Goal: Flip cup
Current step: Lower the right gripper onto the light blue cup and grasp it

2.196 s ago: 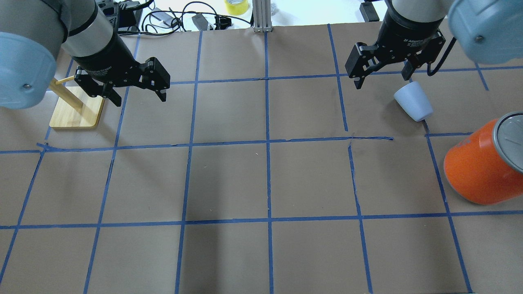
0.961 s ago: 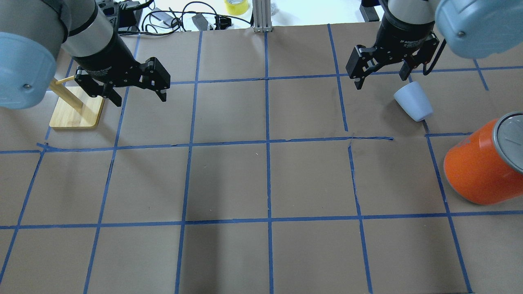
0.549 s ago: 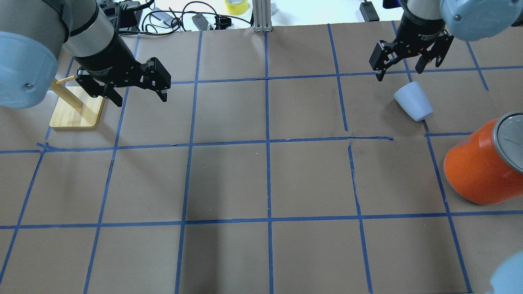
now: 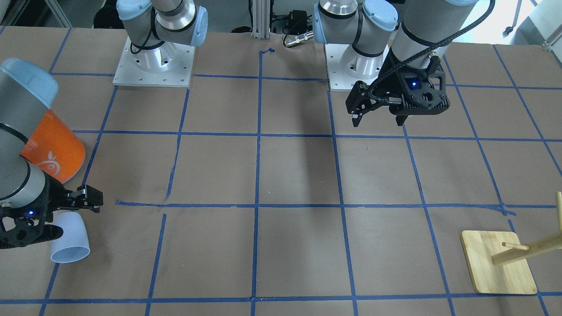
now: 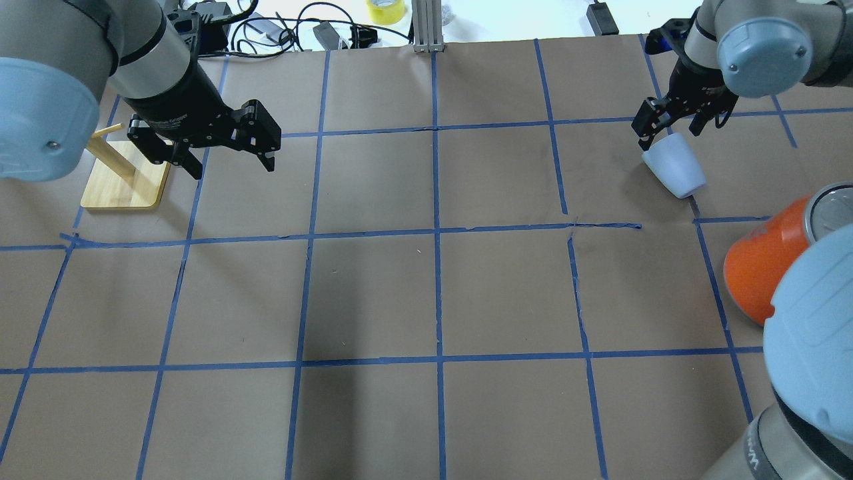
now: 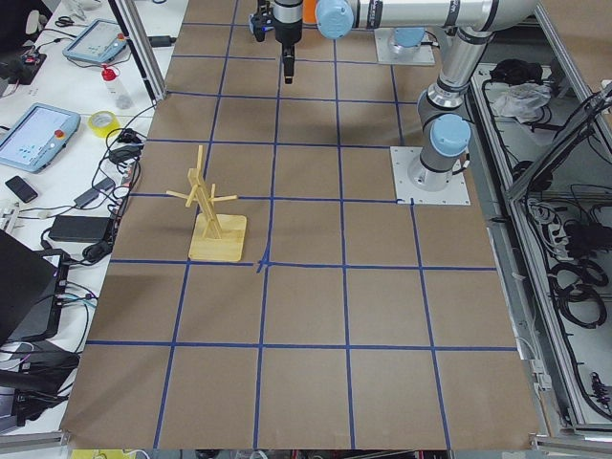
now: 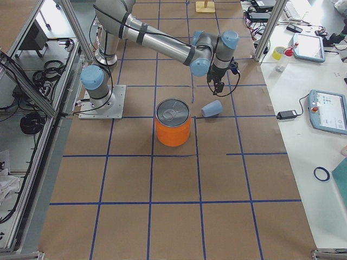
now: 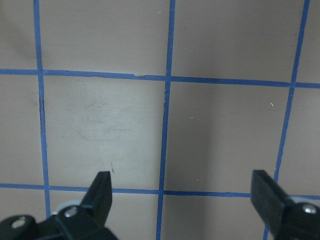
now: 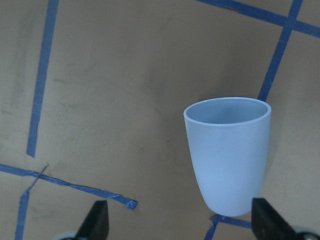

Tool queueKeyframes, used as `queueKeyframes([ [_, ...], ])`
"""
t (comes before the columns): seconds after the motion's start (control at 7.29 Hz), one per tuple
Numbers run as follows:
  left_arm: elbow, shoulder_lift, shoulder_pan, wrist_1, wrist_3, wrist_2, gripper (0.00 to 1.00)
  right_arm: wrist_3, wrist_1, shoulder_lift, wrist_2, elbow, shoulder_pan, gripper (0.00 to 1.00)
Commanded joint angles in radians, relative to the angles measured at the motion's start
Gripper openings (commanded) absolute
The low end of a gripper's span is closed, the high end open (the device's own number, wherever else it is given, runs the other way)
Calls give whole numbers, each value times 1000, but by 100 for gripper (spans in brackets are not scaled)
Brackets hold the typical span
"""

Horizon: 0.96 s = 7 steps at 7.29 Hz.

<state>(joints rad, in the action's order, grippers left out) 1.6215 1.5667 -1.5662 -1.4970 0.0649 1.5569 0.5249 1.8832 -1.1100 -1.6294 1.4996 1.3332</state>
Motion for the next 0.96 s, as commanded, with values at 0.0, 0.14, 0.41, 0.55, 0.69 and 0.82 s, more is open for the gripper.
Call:
queueKeyframes([
  [0.0, 0, 0, 0, 0, 0, 0, 100, 82, 100, 21, -4, 77, -34, 100],
  [0.14, 1, 0, 0, 0, 1, 0, 100, 90, 176, 21, -9, 109, -34, 100],
  [0.41, 0, 0, 0, 0, 0, 0, 100, 142, 231, 25, -6, 132, -66, 100],
  [0.55, 0, 0, 0, 0, 0, 0, 100, 155, 237, 33, -3, 133, -78, 100],
  [0.69, -2, 0, 0, 4, 1, 2, 100, 146, 261, 50, -3, 133, -78, 100],
  [0.82, -2, 0, 0, 4, 1, 2, 100, 141, 292, 77, -1, 133, -78, 100],
])
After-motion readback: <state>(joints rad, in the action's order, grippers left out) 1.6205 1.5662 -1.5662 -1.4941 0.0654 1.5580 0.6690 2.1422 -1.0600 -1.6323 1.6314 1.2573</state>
